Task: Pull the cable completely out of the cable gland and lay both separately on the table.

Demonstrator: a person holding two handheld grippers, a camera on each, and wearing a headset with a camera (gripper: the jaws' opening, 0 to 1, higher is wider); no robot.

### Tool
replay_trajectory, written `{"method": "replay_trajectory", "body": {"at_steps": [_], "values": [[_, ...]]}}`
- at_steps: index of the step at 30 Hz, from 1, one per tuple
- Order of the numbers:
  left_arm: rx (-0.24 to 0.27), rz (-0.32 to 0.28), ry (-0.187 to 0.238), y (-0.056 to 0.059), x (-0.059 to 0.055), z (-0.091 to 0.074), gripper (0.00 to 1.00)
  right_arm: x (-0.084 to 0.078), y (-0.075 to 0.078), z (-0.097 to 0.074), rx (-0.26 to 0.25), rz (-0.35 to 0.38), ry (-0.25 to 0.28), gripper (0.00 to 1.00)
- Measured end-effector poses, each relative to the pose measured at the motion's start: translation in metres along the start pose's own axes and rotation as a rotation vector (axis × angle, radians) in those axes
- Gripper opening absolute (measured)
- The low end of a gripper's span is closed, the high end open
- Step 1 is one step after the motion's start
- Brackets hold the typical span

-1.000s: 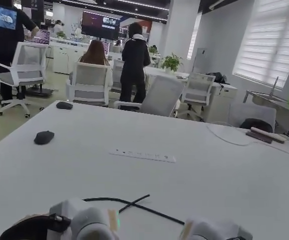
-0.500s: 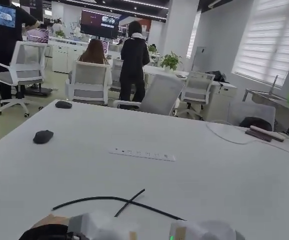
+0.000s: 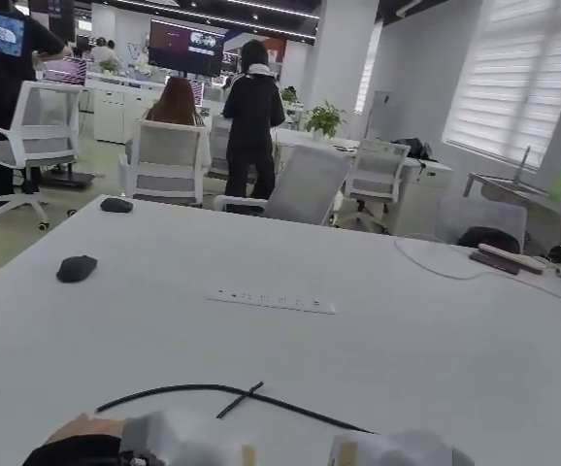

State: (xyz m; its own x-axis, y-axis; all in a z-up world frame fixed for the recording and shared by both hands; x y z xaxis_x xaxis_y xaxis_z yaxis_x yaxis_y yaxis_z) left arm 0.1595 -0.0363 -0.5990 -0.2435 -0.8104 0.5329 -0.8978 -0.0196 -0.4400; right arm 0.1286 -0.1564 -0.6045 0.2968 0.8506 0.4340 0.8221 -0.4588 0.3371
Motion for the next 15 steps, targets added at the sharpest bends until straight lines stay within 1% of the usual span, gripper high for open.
{"method": "replay_trajectory", "body": {"at_steps": [1, 2, 4, 5, 6, 7, 8, 12, 13, 14, 15], "values": [[0.0, -0.003, -0.002, 0.0, -0.001, 0.0, 0.17, -0.003, 0.001, 0.001, -0.007, 0.003, -0.027, 0.03], [0.001, -0.006, -0.004, 0.0, -0.001, 0.0, 0.17, -0.005, 0.002, 0.001, -0.016, -0.002, -0.038, 0.03], [0.003, -0.01, -0.001, -0.001, -0.001, -0.001, 0.17, -0.009, 0.004, 0.001, -0.034, 0.012, -0.069, 0.03], [0.004, -0.013, 0.001, -0.001, -0.001, -0.001, 0.17, -0.012, 0.005, 0.0, -0.043, 0.021, -0.095, 0.03], [0.004, -0.015, 0.001, -0.001, -0.001, -0.001, 0.17, -0.017, 0.008, -0.001, -0.064, 0.018, -0.141, 0.03], [0.007, -0.016, -0.001, -0.001, -0.001, -0.001, 0.17, -0.019, 0.01, -0.001, -0.079, 0.018, -0.163, 0.03], [0.009, -0.016, -0.001, -0.001, -0.001, -0.001, 0.17, -0.022, 0.012, -0.001, -0.087, 0.027, -0.172, 0.03], [0.01, -0.036, 0.007, -0.002, -0.001, -0.002, 0.17, -0.025, 0.013, -0.001, -0.082, 0.07, -0.194, 0.04], [0.011, -0.034, 0.004, -0.002, -0.001, -0.002, 0.17, -0.024, 0.012, -0.001, -0.077, 0.072, -0.188, 0.1], [0.011, -0.03, 0.0, -0.002, -0.001, -0.002, 0.17, -0.021, 0.009, 0.002, -0.049, 0.081, -0.154, 0.16], [0.008, -0.031, 0.001, -0.001, -0.001, -0.001, 0.17, -0.019, 0.006, 0.003, -0.022, 0.087, -0.137, 0.2]]}}
Point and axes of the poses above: the centre of the closed fingertips' face, and the gripper's own axes: z roughly forward along the fingers, y roughly to its right, x roughly out of its top, the point moved 7 cm from there along -z, roughly backward along the fingers, and after that the axes turned 1 degree about x, right-handed, at the moved point
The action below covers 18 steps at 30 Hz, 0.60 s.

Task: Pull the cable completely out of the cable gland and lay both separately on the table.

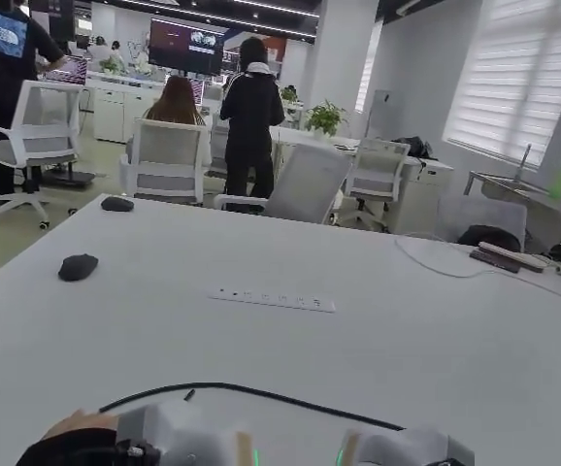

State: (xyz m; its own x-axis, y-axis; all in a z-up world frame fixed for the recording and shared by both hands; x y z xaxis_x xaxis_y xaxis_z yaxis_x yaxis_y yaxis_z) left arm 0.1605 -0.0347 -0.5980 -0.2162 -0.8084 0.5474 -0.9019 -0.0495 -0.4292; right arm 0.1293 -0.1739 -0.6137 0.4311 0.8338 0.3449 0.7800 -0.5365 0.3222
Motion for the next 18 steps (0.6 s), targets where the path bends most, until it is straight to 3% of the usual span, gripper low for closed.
{"method": "replay_trajectory", "body": {"at_steps": [2, 6, 11, 15, 18], "values": [[-0.004, 0.003, 0.0, 0.002, 0.001, 0.001, 0.17, 0.008, -0.006, -0.001, 0.039, -0.049, 0.05, 0.21], [-0.014, 0.012, 0.022, 0.004, 0.005, 0.0, 0.17, 0.028, -0.013, -0.01, 0.072, -0.091, 0.209, 0.21], [-0.044, 0.022, 0.055, 0.01, 0.011, 0.001, 0.17, 0.037, -0.016, -0.018, 0.079, -0.113, 0.303, 0.16], [-0.057, 0.042, 0.078, 0.013, 0.016, 0.002, 0.17, 0.035, -0.018, -0.015, 0.081, -0.137, 0.27, 0.1], [-0.052, 0.046, 0.082, 0.011, 0.016, 0.002, 0.17, 0.035, -0.019, -0.015, 0.088, -0.134, 0.277, 0.03]]}}
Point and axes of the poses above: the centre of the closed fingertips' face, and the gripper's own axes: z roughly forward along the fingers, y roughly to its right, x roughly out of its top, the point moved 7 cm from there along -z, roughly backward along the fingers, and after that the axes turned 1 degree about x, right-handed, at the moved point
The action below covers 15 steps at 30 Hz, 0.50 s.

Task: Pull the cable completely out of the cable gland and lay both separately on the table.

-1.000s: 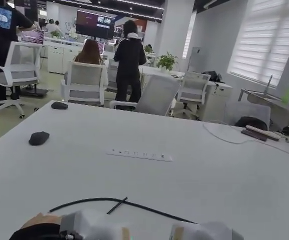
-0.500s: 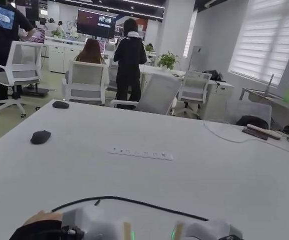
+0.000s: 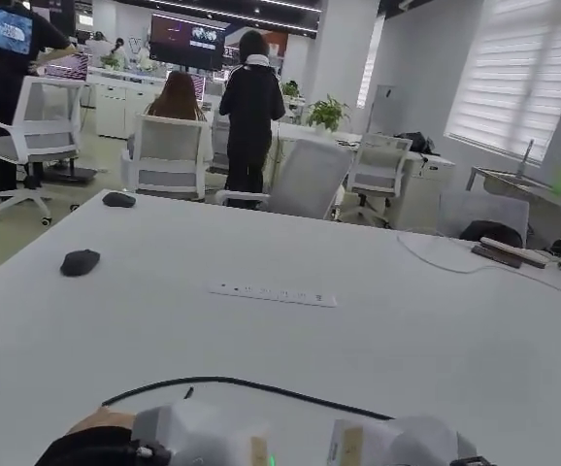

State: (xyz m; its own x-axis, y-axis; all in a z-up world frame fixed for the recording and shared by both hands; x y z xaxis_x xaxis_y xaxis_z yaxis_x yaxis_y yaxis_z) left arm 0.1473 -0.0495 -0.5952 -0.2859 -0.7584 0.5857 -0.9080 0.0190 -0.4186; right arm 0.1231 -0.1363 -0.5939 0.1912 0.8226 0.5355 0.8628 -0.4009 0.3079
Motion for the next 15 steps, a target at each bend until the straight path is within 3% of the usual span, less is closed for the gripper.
{"method": "replay_trajectory", "body": {"at_steps": [3, 8, 10, 14, 15], "values": [[0.002, -0.01, -0.003, -0.001, -0.002, 0.0, 0.17, -0.002, 0.001, 0.001, -0.008, 0.005, -0.006, 0.03], [0.025, -0.021, -0.036, -0.006, -0.009, 0.0, 0.17, -0.016, 0.007, 0.003, -0.041, 0.038, -0.107, 0.03], [0.036, -0.028, -0.047, -0.008, -0.011, -0.001, 0.17, -0.023, 0.009, 0.003, -0.056, 0.062, -0.157, 0.03], [0.052, -0.047, -0.057, -0.012, -0.014, -0.002, 0.17, -0.043, 0.018, 0.0, -0.13, 0.084, -0.318, 0.03], [0.053, -0.05, -0.056, -0.012, -0.014, -0.002, 0.17, -0.045, 0.018, 0.0, -0.131, 0.09, -0.333, 0.03]]}}
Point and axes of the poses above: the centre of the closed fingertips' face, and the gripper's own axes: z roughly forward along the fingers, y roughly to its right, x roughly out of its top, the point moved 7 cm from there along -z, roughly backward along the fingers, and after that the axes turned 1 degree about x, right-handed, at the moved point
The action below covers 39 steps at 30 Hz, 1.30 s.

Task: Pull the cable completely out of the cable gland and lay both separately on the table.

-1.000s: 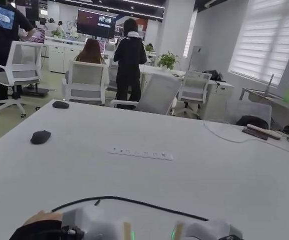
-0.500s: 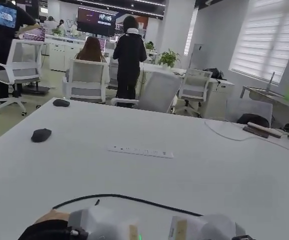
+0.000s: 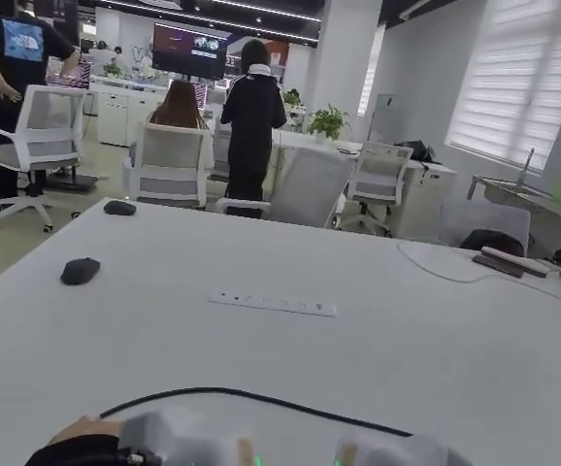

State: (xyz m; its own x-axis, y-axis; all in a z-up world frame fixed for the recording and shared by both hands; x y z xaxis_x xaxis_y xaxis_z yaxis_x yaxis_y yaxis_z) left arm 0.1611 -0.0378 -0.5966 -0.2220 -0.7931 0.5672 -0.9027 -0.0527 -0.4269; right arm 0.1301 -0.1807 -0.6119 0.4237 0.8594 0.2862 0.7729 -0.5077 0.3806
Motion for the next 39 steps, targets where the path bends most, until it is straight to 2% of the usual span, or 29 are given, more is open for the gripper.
{"method": "replay_trajectory", "body": {"at_steps": [1, 2, 4, 5, 7, 9, 14, 16, 18, 20, 22, 26, 28, 31, 35, 36, 37, 39], "values": [[0.0, -0.003, 0.001, 0.0, 0.0, 0.0, 0.17, 0.0, 0.0, 0.002, 0.014, 0.006, -0.004, 0.04], [-0.002, -0.004, 0.002, 0.0, 0.001, 0.0, 0.17, 0.0, -0.001, 0.003, 0.022, 0.007, 0.0, 0.1], [-0.008, 0.004, -0.007, 0.002, 0.0, 0.001, 0.17, 0.007, -0.005, 0.002, 0.041, 0.005, 0.046, 0.22], [-0.01, 0.01, -0.012, 0.003, -0.001, 0.002, 0.17, 0.012, -0.009, 0.001, 0.071, -0.017, 0.074, 0.22], [-0.013, 0.011, -0.011, 0.003, -0.001, 0.001, 0.17, 0.018, -0.011, -0.001, 0.079, -0.041, 0.12, 0.22], [-0.015, 0.01, -0.007, 0.003, 0.0, 0.001, 0.17, 0.026, -0.014, -0.004, 0.1, -0.063, 0.187, 0.22], [-0.024, 0.021, 0.016, 0.005, 0.004, 0.001, 0.17, 0.037, -0.02, -0.011, 0.109, -0.118, 0.273, 0.17], [-0.03, 0.028, 0.024, 0.007, 0.005, 0.001, 0.17, 0.037, -0.021, -0.012, 0.116, -0.128, 0.284, 0.11], [-0.042, 0.029, 0.021, 0.009, 0.005, 0.003, 0.17, 0.037, -0.02, -0.012, 0.11, -0.138, 0.275, 0.04], [-0.048, 0.029, 0.017, 0.01, 0.005, 0.003, 0.17, 0.036, -0.02, -0.011, 0.12, -0.099, 0.277, 0.03], [-0.047, 0.025, 0.022, 0.01, 0.005, 0.003, 0.17, 0.035, -0.019, -0.011, 0.114, -0.097, 0.276, 0.03], [-0.034, 0.027, 0.002, 0.007, 0.002, 0.003, 0.17, 0.027, -0.016, -0.007, 0.088, -0.082, 0.209, 0.03], [-0.027, 0.019, 0.002, 0.006, 0.001, 0.002, 0.17, 0.025, -0.013, -0.007, 0.078, -0.064, 0.198, 0.03], [-0.019, 0.014, 0.003, 0.005, 0.001, 0.001, 0.17, 0.019, -0.011, -0.004, 0.065, -0.042, 0.148, 0.03], [-0.019, 0.017, 0.0, 0.006, 0.001, 0.001, 0.17, 0.013, -0.013, -0.001, 0.077, -0.046, 0.088, 0.03], [-0.019, 0.018, 0.001, 0.007, 0.001, 0.001, 0.17, 0.011, -0.014, 0.0, 0.077, -0.067, 0.055, 0.04], [-0.017, 0.024, 0.0, 0.007, 0.002, 0.001, 0.17, 0.011, -0.013, 0.0, 0.07, -0.088, 0.047, 0.07], [-0.017, 0.022, 0.002, 0.006, 0.002, 0.001, 0.17, 0.014, -0.016, -0.001, 0.075, -0.087, 0.073, 0.14]]}}
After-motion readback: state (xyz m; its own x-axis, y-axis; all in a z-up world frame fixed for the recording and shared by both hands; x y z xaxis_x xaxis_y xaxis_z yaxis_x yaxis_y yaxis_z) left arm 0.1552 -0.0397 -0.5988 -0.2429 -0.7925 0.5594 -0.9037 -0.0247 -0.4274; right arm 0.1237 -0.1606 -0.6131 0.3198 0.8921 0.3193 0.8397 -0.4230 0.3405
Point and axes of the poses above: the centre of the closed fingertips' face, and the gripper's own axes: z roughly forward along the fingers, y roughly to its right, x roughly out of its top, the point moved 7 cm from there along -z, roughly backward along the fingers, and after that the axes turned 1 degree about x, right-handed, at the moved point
